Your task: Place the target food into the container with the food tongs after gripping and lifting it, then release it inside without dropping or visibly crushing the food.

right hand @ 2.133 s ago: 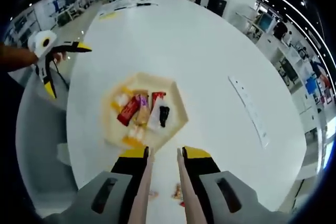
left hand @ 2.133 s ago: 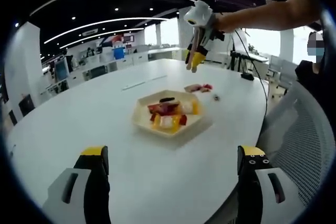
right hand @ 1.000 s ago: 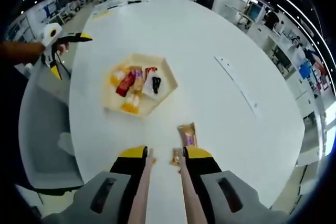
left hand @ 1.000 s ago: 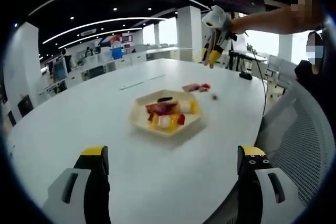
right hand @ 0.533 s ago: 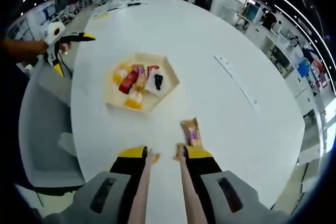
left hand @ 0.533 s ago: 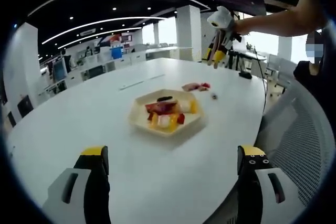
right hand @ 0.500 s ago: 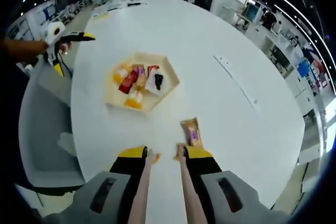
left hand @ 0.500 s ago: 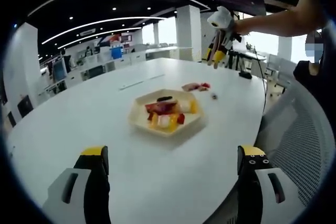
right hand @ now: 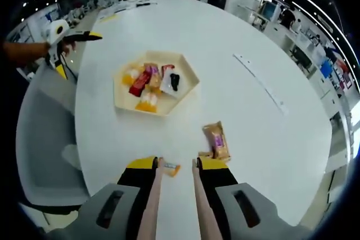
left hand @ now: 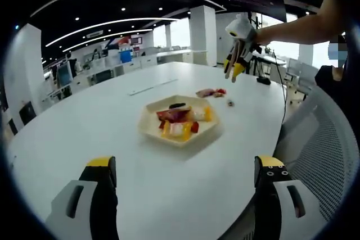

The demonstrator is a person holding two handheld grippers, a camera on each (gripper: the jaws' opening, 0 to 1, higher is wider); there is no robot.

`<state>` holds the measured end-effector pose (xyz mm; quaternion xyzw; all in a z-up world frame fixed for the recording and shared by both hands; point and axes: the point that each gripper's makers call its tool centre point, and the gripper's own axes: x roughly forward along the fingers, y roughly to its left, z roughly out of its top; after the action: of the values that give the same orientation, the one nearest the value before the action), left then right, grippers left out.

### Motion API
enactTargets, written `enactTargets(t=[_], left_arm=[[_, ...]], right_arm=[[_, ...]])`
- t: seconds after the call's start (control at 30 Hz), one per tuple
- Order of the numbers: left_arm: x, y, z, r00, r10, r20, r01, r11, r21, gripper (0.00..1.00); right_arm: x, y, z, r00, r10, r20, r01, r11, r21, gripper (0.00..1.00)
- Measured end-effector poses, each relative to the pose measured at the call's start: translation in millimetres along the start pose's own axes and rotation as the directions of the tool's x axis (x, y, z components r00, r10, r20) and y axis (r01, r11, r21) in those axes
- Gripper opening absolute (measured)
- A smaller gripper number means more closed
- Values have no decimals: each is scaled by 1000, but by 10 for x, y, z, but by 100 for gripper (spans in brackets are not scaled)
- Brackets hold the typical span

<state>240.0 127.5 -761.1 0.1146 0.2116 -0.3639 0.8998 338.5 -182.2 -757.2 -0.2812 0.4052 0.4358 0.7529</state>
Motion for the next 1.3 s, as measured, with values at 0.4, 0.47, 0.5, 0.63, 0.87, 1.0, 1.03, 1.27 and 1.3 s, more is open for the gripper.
enactTargets(t=[0.4, 0.47, 0.5, 0.63, 0.87, 1.0, 1.03, 1.27, 1.3], left_arm=[[1, 5, -3, 1000, 2, -1, -2, 1000, 0, 99], [0, 7, -2, 1000, 2, 0, -2, 1000, 0, 99], [0, 7, -2, 1000, 3, 1, -3, 1000, 0, 99], [-6, 11, 5, 1000, 5, 2, -5, 1000, -2, 99], [-7, 11, 9, 1000, 6, 4, -6, 1000, -3, 99], [-9, 15, 10, 1000, 7, 6, -7, 1000, -5, 99], [-10, 16, 10, 1000, 8, 7, -8, 1000, -6, 99], [-9, 20, 7, 1000, 9, 5, -9, 1000, -4, 99], [-11, 23, 8, 1000, 9, 7, -9, 1000, -6, 99]], right_arm=[[181, 72, -100, 1000, 1, 2, -1, 1000, 13, 27], [216, 92, -118, 1000, 5, -2, -5, 1000, 16, 27], [232, 95, -129, 1000, 5, -4, -5, 1000, 16, 27], [304, 129, -160, 1000, 11, -11, -10, 1000, 18, 27], [409, 142, -211, 1000, 13, -19, -13, 1000, 7, 27], [468, 166, -246, 999, 22, -29, -22, 1000, -1, 27], [490, 162, -261, 999, 22, -34, -22, 1000, -6, 27], [577, 160, -310, 999, 28, -39, -29, 999, -13, 27], [583, 171, -316, 999, 30, -41, -30, 999, -11, 27]])
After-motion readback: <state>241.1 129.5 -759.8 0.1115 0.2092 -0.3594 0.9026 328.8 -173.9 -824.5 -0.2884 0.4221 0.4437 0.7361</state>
